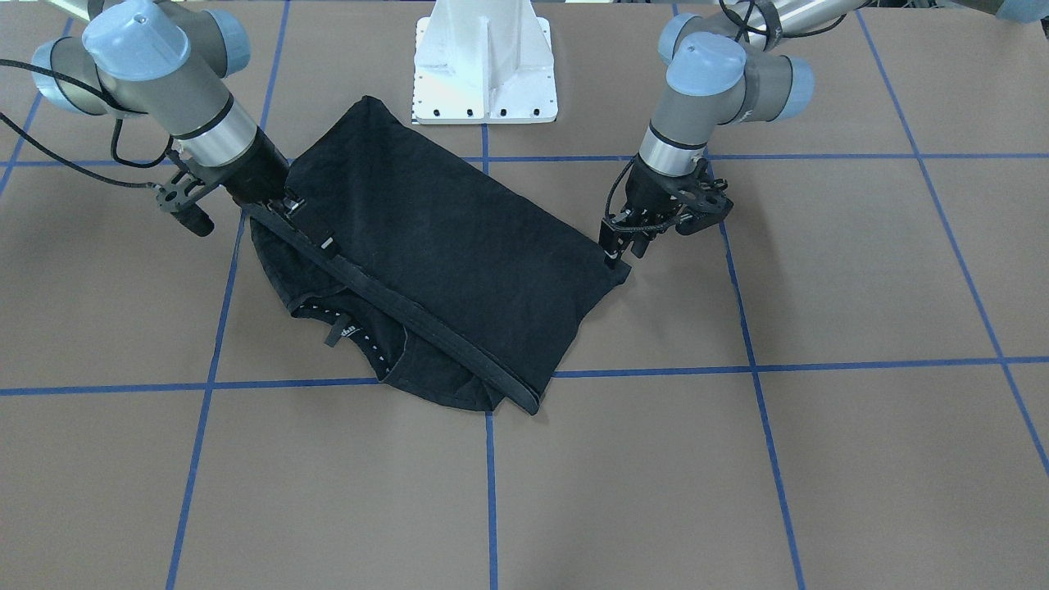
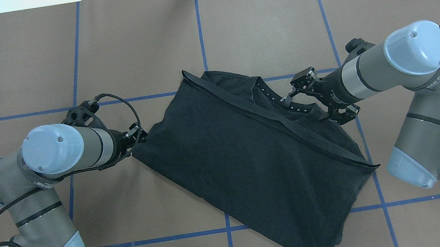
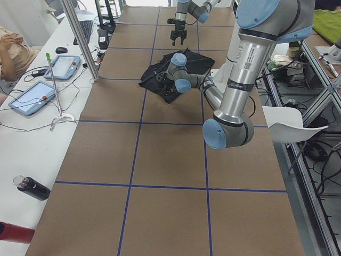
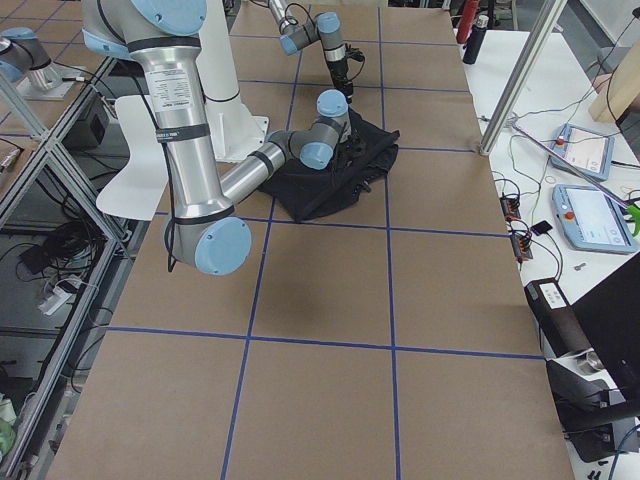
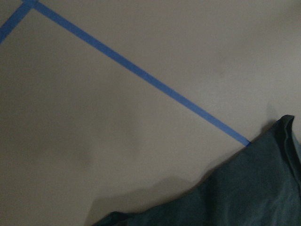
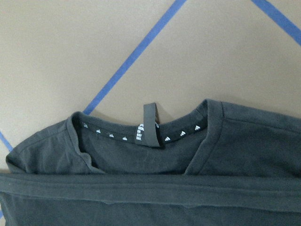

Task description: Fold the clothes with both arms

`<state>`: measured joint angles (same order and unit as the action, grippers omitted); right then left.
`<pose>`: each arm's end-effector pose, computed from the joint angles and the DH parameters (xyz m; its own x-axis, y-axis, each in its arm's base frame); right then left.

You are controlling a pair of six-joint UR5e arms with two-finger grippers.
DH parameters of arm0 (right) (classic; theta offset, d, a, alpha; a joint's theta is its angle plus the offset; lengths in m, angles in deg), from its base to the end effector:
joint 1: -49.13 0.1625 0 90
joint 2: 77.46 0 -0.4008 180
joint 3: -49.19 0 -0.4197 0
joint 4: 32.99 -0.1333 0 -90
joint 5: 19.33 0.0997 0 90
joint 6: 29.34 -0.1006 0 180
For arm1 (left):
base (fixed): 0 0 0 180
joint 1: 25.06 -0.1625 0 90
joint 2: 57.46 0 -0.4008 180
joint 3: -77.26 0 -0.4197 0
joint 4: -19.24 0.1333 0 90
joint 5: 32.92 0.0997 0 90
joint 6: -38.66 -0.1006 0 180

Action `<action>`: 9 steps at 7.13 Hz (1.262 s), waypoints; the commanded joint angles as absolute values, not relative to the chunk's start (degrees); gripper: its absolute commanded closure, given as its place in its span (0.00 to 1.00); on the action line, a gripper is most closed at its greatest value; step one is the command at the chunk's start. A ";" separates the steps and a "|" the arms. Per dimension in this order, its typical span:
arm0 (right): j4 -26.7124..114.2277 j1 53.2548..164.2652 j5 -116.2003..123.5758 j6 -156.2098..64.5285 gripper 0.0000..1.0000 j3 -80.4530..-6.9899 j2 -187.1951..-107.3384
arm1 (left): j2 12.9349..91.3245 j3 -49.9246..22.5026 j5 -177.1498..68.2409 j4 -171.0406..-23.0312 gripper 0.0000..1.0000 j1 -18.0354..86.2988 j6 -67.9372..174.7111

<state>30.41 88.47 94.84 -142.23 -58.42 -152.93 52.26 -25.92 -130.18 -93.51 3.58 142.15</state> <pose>-0.3949 -0.4428 0.2896 0.2501 0.6638 0.7049 -0.4395 0.7265 -0.5282 0.4919 -0.4060 0.2858 0.3920 -0.4777 -0.7862 0.4888 0.8321 -0.2619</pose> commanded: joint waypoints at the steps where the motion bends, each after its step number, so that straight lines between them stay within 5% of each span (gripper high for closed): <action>1: 30.47 88.86 94.05 -141.05 0.00 -56.64 -152.17 | 52.75 -24.09 -129.69 -93.34 0.39 2.18 142.72; 4: 30.47 88.85 94.04 -141.14 0.00 -56.55 -152.25 | 53.45 -22.59 -129.60 -93.43 0.40 2.01 142.63; 7: 30.47 88.86 94.04 -141.14 0.00 -56.63 -152.25 | 53.80 -21.71 -129.51 -93.52 0.53 2.01 142.19; 8: 30.47 88.86 94.04 -141.14 0.00 -56.63 -152.34 | 53.80 -21.71 -129.51 -93.52 0.84 2.01 142.63; 9: 30.47 88.94 94.04 -141.14 0.00 -56.63 -152.25 | 53.80 -21.71 -129.51 -93.52 1.00 2.09 142.28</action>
<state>30.47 88.88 94.04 -141.14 -56.63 -152.28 53.79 -21.75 -129.52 -93.52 2.02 142.40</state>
